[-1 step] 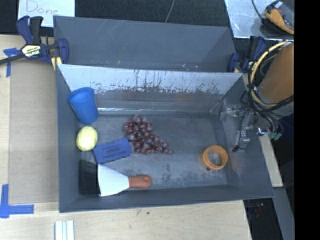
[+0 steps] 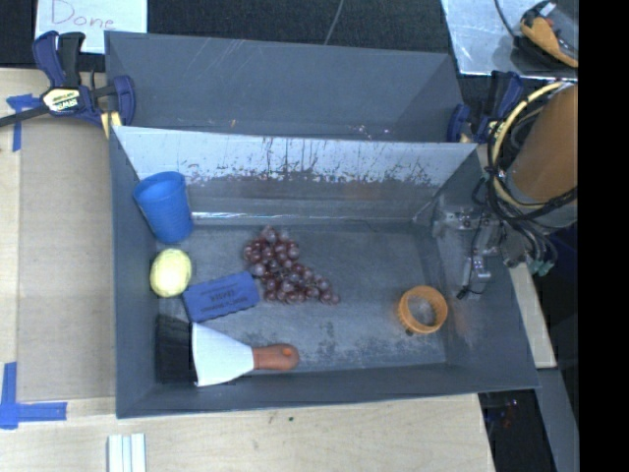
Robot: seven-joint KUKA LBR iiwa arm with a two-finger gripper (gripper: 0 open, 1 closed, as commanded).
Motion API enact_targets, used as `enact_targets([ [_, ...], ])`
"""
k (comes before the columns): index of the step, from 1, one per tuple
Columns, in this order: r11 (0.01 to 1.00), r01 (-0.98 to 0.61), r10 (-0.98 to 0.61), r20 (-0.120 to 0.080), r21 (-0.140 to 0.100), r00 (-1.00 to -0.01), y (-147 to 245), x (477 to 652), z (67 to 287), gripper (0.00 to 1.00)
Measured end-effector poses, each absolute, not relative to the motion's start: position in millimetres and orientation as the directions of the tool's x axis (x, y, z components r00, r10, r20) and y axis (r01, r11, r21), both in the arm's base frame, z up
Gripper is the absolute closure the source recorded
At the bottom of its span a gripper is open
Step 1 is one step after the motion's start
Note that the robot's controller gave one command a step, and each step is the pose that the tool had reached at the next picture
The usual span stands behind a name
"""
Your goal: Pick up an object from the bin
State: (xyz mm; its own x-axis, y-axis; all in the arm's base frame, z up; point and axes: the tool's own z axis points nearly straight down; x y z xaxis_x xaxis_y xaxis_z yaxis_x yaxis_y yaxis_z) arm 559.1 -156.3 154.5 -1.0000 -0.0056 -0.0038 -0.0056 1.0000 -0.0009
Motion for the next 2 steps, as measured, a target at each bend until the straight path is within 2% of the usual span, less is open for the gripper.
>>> enact_targets([
  [1,0.996,-0.090,-0.090,-0.004,0.000,-0.996,-138.1,568.2,126.3,0.00],
  [2,0.997,-0.075,-0.075,-0.005,-0.002,-0.997,-127.0,553.1,243.4,0.00],
])
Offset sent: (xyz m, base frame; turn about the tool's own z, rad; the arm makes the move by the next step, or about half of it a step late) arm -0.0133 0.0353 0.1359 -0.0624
